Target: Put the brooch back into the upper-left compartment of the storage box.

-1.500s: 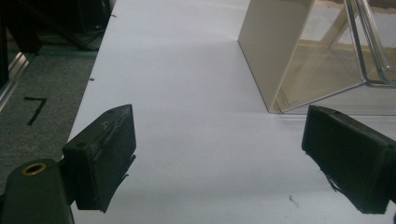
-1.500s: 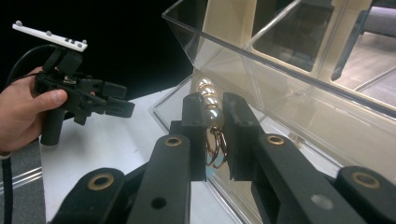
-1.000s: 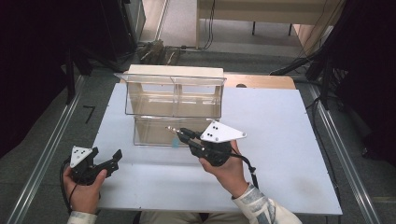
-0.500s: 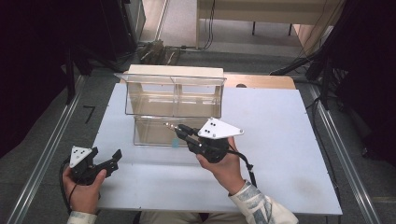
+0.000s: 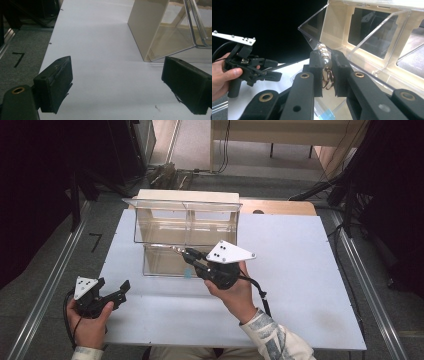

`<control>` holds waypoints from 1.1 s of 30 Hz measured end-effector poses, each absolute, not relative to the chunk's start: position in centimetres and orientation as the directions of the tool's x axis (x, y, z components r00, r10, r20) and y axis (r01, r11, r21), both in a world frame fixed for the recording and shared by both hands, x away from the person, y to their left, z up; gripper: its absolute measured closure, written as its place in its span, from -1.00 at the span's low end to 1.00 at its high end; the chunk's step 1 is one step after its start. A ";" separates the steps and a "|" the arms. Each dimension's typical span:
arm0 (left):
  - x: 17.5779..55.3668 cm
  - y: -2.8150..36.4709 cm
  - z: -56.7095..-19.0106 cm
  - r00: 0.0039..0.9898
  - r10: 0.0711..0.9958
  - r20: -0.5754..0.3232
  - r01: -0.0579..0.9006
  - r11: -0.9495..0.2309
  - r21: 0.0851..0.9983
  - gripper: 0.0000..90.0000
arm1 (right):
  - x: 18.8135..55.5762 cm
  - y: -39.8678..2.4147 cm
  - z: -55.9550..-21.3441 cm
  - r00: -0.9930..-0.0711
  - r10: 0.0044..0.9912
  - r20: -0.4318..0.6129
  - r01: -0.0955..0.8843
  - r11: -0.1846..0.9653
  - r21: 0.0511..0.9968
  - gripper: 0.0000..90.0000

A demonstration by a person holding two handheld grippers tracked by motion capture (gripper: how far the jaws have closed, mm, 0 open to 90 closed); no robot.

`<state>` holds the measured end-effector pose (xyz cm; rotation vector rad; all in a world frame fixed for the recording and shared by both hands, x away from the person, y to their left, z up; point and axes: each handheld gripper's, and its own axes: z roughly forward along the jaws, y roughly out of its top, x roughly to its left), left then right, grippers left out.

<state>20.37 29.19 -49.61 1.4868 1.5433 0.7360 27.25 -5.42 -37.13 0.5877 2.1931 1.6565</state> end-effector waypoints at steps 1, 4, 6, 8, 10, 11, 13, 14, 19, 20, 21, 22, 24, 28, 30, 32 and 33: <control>20.4 29.2 -49.6 0.064 0.982 -0.176 0.482 0.124 0.867 -0.77 | 27.3 -5.4 -37.1 -0.861 0.509 -0.014 0.125 0.237 0.964 0.73; 20.4 29.2 -49.6 0.064 0.983 -0.175 0.482 0.123 0.867 -0.77 | 27.3 -5.1 -36.9 -0.862 0.507 -0.016 0.120 0.234 0.965 0.73; 20.4 29.2 -49.6 0.064 0.983 -0.172 0.481 0.120 0.868 -0.77 | 27.4 -5.0 -36.7 -0.864 0.503 -0.017 0.117 0.232 0.966 0.73; 20.4 29.2 -49.6 0.065 0.983 -0.173 0.483 0.120 0.867 -0.77 | 27.4 -4.8 -36.6 -0.864 0.504 -0.016 0.116 0.231 0.966 0.73; 20.4 29.2 -49.6 0.065 0.983 -0.173 0.483 0.121 0.867 -0.77 | 27.5 -4.7 -36.5 -0.862 0.506 -0.016 0.117 0.229 0.966 0.73; 20.4 29.2 -49.6 0.065 0.983 -0.175 0.482 0.122 0.868 -0.77 | 27.6 -4.6 -36.5 -0.862 0.506 -0.017 0.115 0.227 0.967 0.73; 20.4 29.2 -49.6 0.064 0.982 -0.175 0.482 0.123 0.868 -0.77 | 27.7 -4.5 -36.4 -0.861 0.509 -0.018 0.114 0.227 0.967 0.73; 20.4 29.2 -49.7 0.064 0.982 -0.177 0.480 0.125 0.869 -0.77 | 27.8 -4.4 -36.3 -0.860 0.510 -0.016 0.116 0.225 0.967 0.73; 20.4 29.2 -49.6 0.064 0.982 -0.177 0.480 0.126 0.868 -0.77 | 28.1 -4.0 -36.2 -0.859 0.513 -0.010 0.119 0.218 0.969 0.73; 20.4 29.2 -49.6 0.066 0.982 -0.176 0.482 0.123 0.868 -0.77 | 28.2 -4.0 -36.1 -0.858 0.513 -0.011 0.118 0.217 0.969 0.73; 20.4 29.2 -49.6 0.066 0.982 -0.176 0.483 0.123 0.867 -0.77 | 28.2 -3.9 -36.1 -0.857 0.515 -0.009 0.119 0.214 0.970 0.73; 20.4 29.2 -49.6 0.066 0.982 -0.176 0.481 0.123 0.868 -0.77 | 28.3 -3.8 -36.1 -0.857 0.515 -0.011 0.116 0.212 0.970 0.73; 20.4 29.2 -49.6 0.065 0.982 -0.177 0.481 0.124 0.868 -0.77 | 28.5 -3.6 -36.0 -0.854 0.520 -0.011 0.115 0.210 0.971 0.73; 20.4 29.2 -49.7 0.064 0.982 -0.179 0.479 0.127 0.869 -0.77 | 28.9 -3.2 -36.0 -0.847 0.532 -0.005 0.121 0.203 0.972 0.73; 20.4 29.2 -49.7 0.065 0.982 -0.179 0.479 0.127 0.869 -0.77 | 29.1 -3.0 -36.0 -0.845 0.535 -0.006 0.120 0.199 0.973 0.73; 20.4 29.2 -49.6 0.065 0.982 -0.178 0.481 0.126 0.868 -0.77 | 29.2 -2.8 -36.0 -0.842 0.539 0.001 0.127 0.197 0.972 0.73; 20.4 29.2 -49.6 0.064 0.982 -0.179 0.480 0.127 0.868 -0.77 | 29.2 -2.7 -36.0 -0.840 0.543 0.004 0.130 0.194 0.972 0.73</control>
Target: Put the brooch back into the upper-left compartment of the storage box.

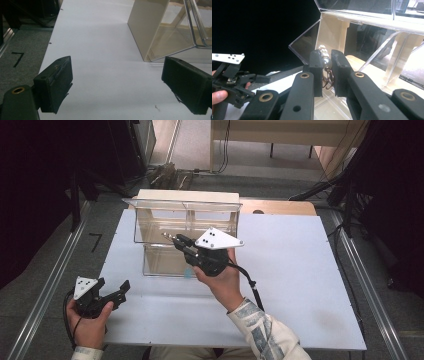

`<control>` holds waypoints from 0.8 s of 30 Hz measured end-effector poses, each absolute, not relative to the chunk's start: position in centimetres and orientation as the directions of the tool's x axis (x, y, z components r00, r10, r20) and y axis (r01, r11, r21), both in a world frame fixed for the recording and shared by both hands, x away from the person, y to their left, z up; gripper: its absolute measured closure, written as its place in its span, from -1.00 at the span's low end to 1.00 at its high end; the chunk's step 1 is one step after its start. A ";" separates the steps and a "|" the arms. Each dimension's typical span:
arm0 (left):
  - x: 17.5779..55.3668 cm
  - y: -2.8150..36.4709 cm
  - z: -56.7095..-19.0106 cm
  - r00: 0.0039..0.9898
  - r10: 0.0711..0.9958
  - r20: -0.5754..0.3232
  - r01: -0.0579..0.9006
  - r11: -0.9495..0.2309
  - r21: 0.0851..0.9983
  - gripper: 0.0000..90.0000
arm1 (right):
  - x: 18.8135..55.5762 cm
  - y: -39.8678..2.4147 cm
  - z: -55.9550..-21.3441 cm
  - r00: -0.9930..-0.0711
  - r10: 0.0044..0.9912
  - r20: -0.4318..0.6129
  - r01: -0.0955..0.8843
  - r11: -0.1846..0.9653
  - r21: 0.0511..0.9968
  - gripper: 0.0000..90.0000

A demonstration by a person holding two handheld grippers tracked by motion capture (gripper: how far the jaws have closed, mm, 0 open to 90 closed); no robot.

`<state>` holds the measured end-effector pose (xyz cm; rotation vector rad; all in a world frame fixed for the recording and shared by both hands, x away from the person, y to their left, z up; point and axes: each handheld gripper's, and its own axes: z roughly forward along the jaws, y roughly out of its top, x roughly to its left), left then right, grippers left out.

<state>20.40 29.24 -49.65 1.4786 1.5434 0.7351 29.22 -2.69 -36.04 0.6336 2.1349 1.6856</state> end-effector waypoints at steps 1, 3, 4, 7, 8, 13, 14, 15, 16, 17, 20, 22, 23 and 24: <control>20.4 29.3 -49.6 0.064 0.982 -0.177 0.480 0.125 0.868 -0.77 | 29.4 -2.6 -36.1 -0.843 0.538 -0.002 0.122 0.194 0.973 0.73; 20.4 29.3 -49.6 0.065 0.982 -0.177 0.479 0.125 0.869 -0.77 | 29.4 -2.4 -36.1 -0.837 0.547 0.000 0.127 0.194 0.973 0.73; 20.4 29.3 -49.6 0.065 0.982 -0.178 0.479 0.126 0.869 -0.77 | 29.5 -2.3 -36.1 -0.833 0.554 -0.004 0.124 0.194 0.973 0.73; 20.4 29.3 -49.6 0.065 0.982 -0.179 0.478 0.127 0.869 -0.77 | 29.8 -2.0 -36.1 -0.829 0.559 -0.009 0.117 0.190 0.975 0.73; 20.4 29.3 -49.6 0.065 0.982 -0.179 0.479 0.127 0.869 -0.77 | 29.8 -1.9 -36.2 -0.823 0.567 -0.004 0.125 0.190 0.974 0.73; 20.3 29.3 -49.6 0.066 0.981 -0.181 0.478 0.128 0.869 -0.77 | 30.2 -1.5 -36.4 -0.808 0.589 -0.006 0.134 0.193 0.972 0.73; 20.3 29.3 -49.6 0.066 0.981 -0.181 0.477 0.128 0.869 -0.77 | 30.2 -1.4 -36.4 -0.804 0.594 -0.005 0.139 0.195 0.971 0.73; 20.3 29.3 -49.6 0.066 0.981 -0.181 0.478 0.128 0.869 -0.77 | 30.3 -1.3 -36.4 -0.799 0.601 -0.008 0.138 0.197 0.971 0.73; 20.4 29.3 -49.6 0.067 0.981 -0.180 0.478 0.127 0.869 -0.77 | 30.3 -1.2 -36.4 -0.792 0.610 0.002 0.153 0.196 0.969 0.70; 20.4 29.3 -49.6 0.067 0.981 -0.180 0.478 0.127 0.869 -0.77 | 30.2 -1.2 -36.4 -0.792 0.610 0.008 0.154 0.188 0.970 0.62; 20.4 29.3 -49.6 0.067 0.981 -0.182 0.477 0.129 0.869 -0.77 | 29.9 -1.2 -36.2 -0.797 0.604 0.013 0.154 0.182 0.971 0.43; 20.4 29.3 -49.6 0.067 0.981 -0.182 0.477 0.129 0.869 -0.77 | 29.6 -1.3 -36.1 -0.807 0.591 0.003 0.142 0.188 0.972 0.39; 20.4 29.3 -49.6 0.067 0.981 -0.182 0.477 0.129 0.870 -0.77 | 29.4 -1.3 -36.0 -0.811 0.585 -0.005 0.133 0.191 0.973 0.37; 20.3 29.3 -49.6 0.067 0.981 -0.182 0.477 0.128 0.870 -0.77 | 29.2 -1.4 -36.0 -0.815 0.580 -0.008 0.127 0.191 0.973 0.34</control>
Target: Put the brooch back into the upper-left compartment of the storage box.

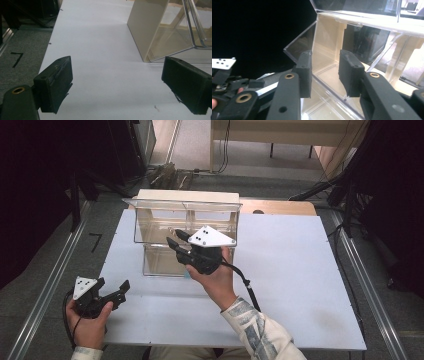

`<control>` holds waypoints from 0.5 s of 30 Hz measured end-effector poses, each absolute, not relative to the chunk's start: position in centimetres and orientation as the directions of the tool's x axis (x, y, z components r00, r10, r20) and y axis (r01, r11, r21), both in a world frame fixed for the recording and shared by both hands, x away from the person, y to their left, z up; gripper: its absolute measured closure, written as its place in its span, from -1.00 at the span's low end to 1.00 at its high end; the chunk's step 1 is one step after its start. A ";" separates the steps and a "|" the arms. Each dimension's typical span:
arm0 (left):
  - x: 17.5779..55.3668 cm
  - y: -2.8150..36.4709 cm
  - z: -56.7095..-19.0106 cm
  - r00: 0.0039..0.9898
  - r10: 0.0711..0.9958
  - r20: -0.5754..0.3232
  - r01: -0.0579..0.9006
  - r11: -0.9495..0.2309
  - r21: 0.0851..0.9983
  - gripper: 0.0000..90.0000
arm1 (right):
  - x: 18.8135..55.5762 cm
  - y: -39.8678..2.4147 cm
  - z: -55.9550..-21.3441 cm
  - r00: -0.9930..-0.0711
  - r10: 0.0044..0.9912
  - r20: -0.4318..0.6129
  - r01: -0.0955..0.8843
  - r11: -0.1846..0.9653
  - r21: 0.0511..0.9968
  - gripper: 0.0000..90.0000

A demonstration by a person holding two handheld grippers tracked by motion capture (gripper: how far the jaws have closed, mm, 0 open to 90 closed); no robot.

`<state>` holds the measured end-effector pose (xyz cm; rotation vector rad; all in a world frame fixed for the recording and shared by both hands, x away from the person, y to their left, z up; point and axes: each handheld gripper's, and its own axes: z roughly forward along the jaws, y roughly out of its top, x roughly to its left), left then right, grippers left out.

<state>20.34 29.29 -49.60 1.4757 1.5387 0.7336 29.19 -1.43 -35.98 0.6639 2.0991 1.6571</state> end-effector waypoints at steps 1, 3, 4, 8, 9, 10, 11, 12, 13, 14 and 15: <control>20.3 29.3 -49.6 0.067 0.981 -0.182 0.476 0.129 0.870 -0.77 | 28.9 -1.6 -35.9 -0.817 0.577 -0.008 0.125 0.190 0.974 0.32; 20.3 29.3 -49.6 0.067 0.981 -0.181 0.478 0.128 0.869 -0.77 | 28.5 -1.9 -35.8 -0.821 0.570 -0.021 0.110 0.194 0.975 0.28; 20.3 29.3 -49.6 0.067 0.981 -0.181 0.479 0.127 0.869 -0.77 | 28.3 -2.2 -35.8 -0.823 0.567 -0.026 0.103 0.195 0.975 0.27; 20.4 29.2 -49.6 0.067 0.981 -0.181 0.478 0.128 0.869 -0.77 | 27.6 -3.4 -36.0 -0.825 0.564 -0.025 0.106 0.198 0.974 0.22; 20.4 29.2 -49.6 0.068 0.981 -0.179 0.479 0.126 0.869 -0.77 | 27.5 -3.8 -36.1 -0.826 0.563 -0.022 0.109 0.197 0.974 0.22; 20.3 29.2 -49.6 0.070 0.981 -0.178 0.481 0.123 0.868 -0.77 | 27.3 -4.2 -36.3 -0.826 0.564 -0.024 0.108 0.199 0.974 0.22; 20.3 29.2 -49.6 0.070 0.981 -0.178 0.480 0.124 0.869 -0.77 | 27.1 -4.6 -36.4 -0.825 0.565 -0.023 0.110 0.200 0.974 0.20; 20.4 29.2 -49.6 0.068 0.982 -0.178 0.479 0.124 0.869 -0.77 | 27.0 -5.0 -36.6 -0.823 0.568 -0.022 0.112 0.201 0.973 0.17; 20.4 29.2 -49.6 0.068 0.982 -0.178 0.480 0.124 0.869 -0.77 | 26.9 -5.5 -36.8 -0.821 0.570 -0.019 0.117 0.201 0.973 0.14; 20.4 29.1 -49.6 0.067 0.982 -0.177 0.480 0.124 0.868 -0.77 | 26.8 -5.9 -37.0 -0.818 0.575 -0.020 0.117 0.201 0.973 0.09; 20.4 29.1 -49.6 0.068 0.982 -0.177 0.482 0.123 0.868 -0.77 | 26.8 -6.4 -37.3 -0.812 0.583 -0.021 0.121 0.204 0.971 0.06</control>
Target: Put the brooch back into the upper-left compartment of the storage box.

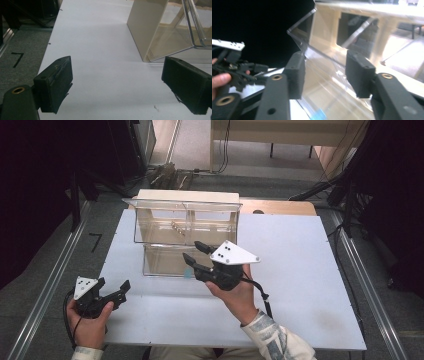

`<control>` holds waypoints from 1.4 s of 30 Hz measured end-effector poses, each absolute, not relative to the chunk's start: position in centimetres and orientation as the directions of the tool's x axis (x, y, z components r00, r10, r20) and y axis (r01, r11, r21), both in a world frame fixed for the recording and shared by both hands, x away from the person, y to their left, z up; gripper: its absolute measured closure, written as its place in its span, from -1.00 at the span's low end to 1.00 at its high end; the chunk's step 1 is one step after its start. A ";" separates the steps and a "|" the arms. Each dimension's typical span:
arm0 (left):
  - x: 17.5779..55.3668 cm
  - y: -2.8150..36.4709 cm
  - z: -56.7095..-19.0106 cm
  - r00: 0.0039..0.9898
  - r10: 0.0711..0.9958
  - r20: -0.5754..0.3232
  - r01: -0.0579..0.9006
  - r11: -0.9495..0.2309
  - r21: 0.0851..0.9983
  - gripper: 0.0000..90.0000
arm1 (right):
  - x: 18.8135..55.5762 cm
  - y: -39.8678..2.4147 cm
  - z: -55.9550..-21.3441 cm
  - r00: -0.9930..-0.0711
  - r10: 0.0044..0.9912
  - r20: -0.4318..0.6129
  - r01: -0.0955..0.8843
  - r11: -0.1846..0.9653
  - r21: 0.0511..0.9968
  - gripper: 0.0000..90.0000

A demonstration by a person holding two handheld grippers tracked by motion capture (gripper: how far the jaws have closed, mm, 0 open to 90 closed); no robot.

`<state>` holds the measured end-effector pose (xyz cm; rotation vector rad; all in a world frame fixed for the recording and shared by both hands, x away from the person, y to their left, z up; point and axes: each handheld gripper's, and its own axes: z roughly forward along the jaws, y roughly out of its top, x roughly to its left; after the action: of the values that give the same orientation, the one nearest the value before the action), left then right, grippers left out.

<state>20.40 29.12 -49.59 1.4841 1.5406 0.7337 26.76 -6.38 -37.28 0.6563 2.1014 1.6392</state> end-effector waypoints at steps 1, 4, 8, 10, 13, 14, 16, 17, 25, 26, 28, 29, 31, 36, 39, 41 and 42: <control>20.4 29.1 -49.6 0.068 0.982 -0.176 0.482 0.122 0.868 -0.77 | 26.7 -6.8 -37.6 -0.807 0.590 -0.023 0.125 0.209 0.970 0.05; 20.4 29.0 -49.6 0.068 0.982 -0.177 0.483 0.123 0.867 -0.77 | 26.6 -8.0 -38.6 -0.794 0.607 -0.022 0.145 0.225 0.963 -0.05; 20.4 29.0 -49.6 0.070 0.983 -0.169 0.484 0.115 0.867 -0.77 | 26.7 -9.6 -39.9 -0.777 0.630 -0.012 0.177 0.237 0.955 -0.19; 20.4 29.0 -49.6 0.069 0.983 -0.172 0.486 0.117 0.866 -0.77 | 26.8 -10.4 -40.5 -0.770 0.638 -0.002 0.197 0.240 0.950 -0.26; 20.5 28.9 -49.7 0.069 0.983 -0.172 0.485 0.118 0.866 -0.77 | 26.8 -11.8 -41.2 -0.748 0.664 -0.009 0.211 0.250 0.945 -0.32; 20.5 28.9 -49.7 0.070 0.982 -0.173 0.486 0.118 0.866 -0.77 | 26.8 -12.2 -41.4 -0.741 0.671 -0.009 0.217 0.253 0.943 -0.35; 20.5 28.9 -49.7 0.068 0.982 -0.174 0.486 0.120 0.866 -0.77 | 26.9 -13.1 -41.8 -0.721 0.693 -0.007 0.233 0.251 0.940 -0.40; 20.5 28.9 -49.7 0.068 0.983 -0.172 0.486 0.118 0.866 -0.77 | 26.9 -13.6 -42.0 -0.715 0.699 -0.004 0.241 0.252 0.937 -0.42; 20.5 28.8 -49.7 0.068 0.983 -0.171 0.486 0.117 0.866 -0.77 | 26.8 -17.7 -43.5 -0.644 0.765 0.002 0.292 0.244 0.925 -0.47; 20.5 28.8 -49.7 0.067 0.983 -0.170 0.486 0.117 0.866 -0.77 | 26.8 -18.3 -43.7 -0.633 0.774 0.002 0.299 0.242 0.923 -0.49; 20.5 28.8 -49.7 0.066 0.983 -0.171 0.486 0.118 0.866 -0.77 | 26.6 -19.5 -43.9 -0.606 0.795 -0.004 0.304 0.236 0.923 -0.51; 20.5 28.8 -49.7 0.066 0.983 -0.171 0.486 0.118 0.866 -0.77 | 26.5 -20.2 -44.0 -0.596 0.803 -0.007 0.307 0.236 0.922 -0.53; 20.5 28.8 -49.7 0.068 0.983 -0.169 0.488 0.115 0.865 -0.77 | 26.4 -21.5 -44.2 -0.570 0.822 -0.011 0.319 0.234 0.918 -0.55; 20.6 28.7 -49.7 0.069 0.983 -0.169 0.487 0.114 0.866 -0.77 | 25.9 -24.6 -45.0 -0.503 0.864 -0.031 0.352 0.238 0.905 -0.59; 20.6 28.6 -49.7 0.069 0.983 -0.168 0.487 0.113 0.866 -0.77 | 25.6 -26.6 -45.2 -0.462 0.887 -0.026 0.372 0.220 0.902 -0.59; 20.6 28.6 -49.8 0.066 0.984 -0.167 0.487 0.115 0.866 -0.77 | 25.4 -27.8 -45.4 -0.432 0.902 -0.020 0.388 0.206 0.898 -0.59; 20.6 28.6 -49.8 0.065 0.984 -0.167 0.488 0.114 0.865 -0.77 | 25.3 -28.5 -45.6 -0.416 0.909 -0.022 0.396 0.203 0.896 -0.59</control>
<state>20.59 28.64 -49.77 1.4948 1.5457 0.7392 25.28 -28.46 -45.59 1.2102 1.9137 1.1681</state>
